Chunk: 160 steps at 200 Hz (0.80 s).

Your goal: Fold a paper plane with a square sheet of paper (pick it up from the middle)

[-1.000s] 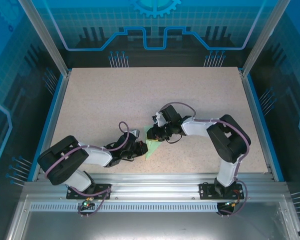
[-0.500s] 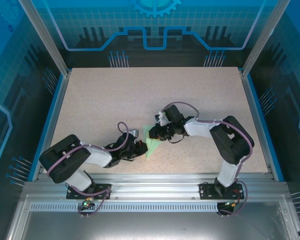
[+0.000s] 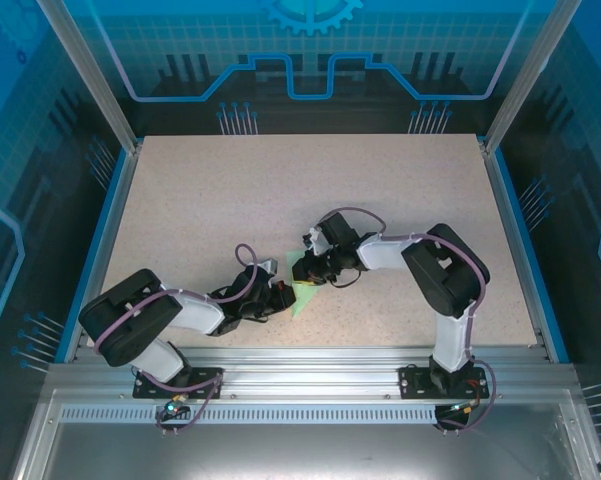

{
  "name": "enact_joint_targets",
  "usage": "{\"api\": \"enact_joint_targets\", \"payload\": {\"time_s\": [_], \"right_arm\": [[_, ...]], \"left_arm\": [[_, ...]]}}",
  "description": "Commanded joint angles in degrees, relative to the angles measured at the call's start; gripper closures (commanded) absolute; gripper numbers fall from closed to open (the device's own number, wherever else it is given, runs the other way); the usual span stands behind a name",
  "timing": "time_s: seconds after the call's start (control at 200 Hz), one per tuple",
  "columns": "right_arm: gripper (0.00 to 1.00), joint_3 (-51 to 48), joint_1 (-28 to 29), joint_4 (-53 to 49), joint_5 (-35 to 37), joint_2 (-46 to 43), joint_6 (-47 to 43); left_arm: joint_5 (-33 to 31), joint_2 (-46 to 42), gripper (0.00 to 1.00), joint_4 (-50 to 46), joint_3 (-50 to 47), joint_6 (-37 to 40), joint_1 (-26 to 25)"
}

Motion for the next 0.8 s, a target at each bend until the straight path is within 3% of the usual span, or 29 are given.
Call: {"api": "enact_joint_targets", "payload": {"time_s": [0.0,0.25,0.44,0.6,0.795], "right_arm": [[0.81,1.4,0.5,0.4,-0.8,2.9,-0.8],[0.81,1.6,0.0,-2.0,1.4,5.0,-2.3],[0.82,0.6,0.0,-2.5,2.3,6.4,-2.7],[0.82,0.6,0.0,-3.9,3.5,6.1,-3.2],[0.82,1.1,0.0,-3.9,3.3,6.3,-3.1]], "left_arm": [[-0.3,2.3,0.95,-4.1,-1.4,-0.2,0.0],[0.2,0.3,0.89,-6.6,-0.9,0.8,0.0],[0.0,-4.9,0.74,-10.4,-0.9,0.8,0.0],[-1.5,-13.2,0.67,-17.1,-0.6,1.3,-0.1],[-1.2,-20.5,0.73,-23.4,1.6,3.0,0.0]]}}
